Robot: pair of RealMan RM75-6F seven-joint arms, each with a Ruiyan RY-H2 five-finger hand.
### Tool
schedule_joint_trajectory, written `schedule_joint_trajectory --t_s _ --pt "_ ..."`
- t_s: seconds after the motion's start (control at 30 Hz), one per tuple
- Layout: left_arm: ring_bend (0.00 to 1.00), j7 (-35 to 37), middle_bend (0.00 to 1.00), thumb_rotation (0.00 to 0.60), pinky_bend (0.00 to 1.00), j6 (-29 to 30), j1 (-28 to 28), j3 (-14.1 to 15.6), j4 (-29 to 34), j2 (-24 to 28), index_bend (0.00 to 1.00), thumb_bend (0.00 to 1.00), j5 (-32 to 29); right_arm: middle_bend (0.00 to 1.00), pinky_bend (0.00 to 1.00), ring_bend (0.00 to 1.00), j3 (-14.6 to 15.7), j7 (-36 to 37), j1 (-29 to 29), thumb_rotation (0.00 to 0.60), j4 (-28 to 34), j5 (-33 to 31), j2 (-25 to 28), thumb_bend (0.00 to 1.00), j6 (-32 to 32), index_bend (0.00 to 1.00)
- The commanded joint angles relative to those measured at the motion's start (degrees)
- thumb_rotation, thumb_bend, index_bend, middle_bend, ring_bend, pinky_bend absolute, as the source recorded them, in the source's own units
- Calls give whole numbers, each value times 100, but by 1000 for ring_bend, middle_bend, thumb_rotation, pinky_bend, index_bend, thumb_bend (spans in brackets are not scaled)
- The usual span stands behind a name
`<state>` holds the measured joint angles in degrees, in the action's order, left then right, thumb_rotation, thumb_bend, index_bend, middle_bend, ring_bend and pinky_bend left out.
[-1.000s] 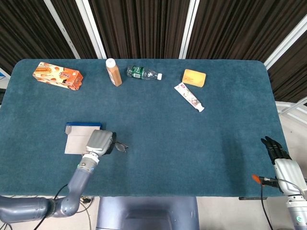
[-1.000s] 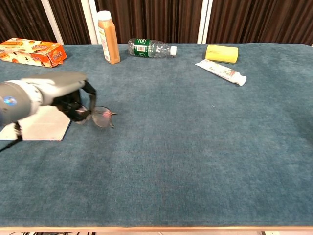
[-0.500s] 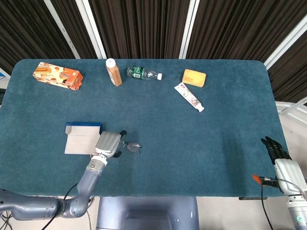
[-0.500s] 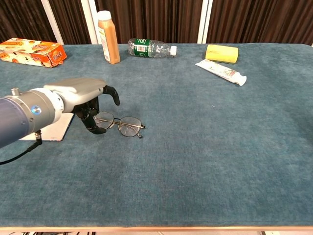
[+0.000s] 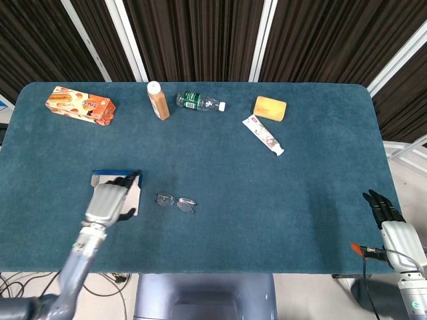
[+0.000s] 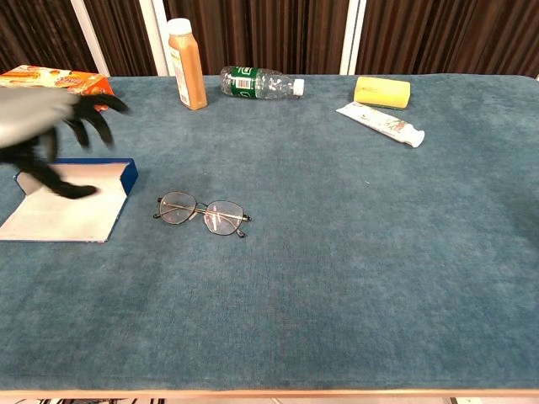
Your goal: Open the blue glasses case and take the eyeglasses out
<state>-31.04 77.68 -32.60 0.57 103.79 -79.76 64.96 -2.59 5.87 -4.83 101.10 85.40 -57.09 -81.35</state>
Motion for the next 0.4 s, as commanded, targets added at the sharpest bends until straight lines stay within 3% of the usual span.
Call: schedule_joint_trajectory --t_s 0.03,0.13,0.4 --pt "9 548 6 600 134 869 823 709 -372 655 0 179 1034 0 186 0 -25 -77 24 600 -87 118 -73 163 -156 0" --pt "0 802 0 600 53 1318 1254 920 -672 888 0 164 1369 0 186 0 -43 -156 53 600 -173 213 -164 161 -307 0" --pt "0 1394 0 600 47 1967 2100 1063 -915 1388 0 154 1584 0 186 0 -48 -208 89 600 -317 382 -271 162 -504 0"
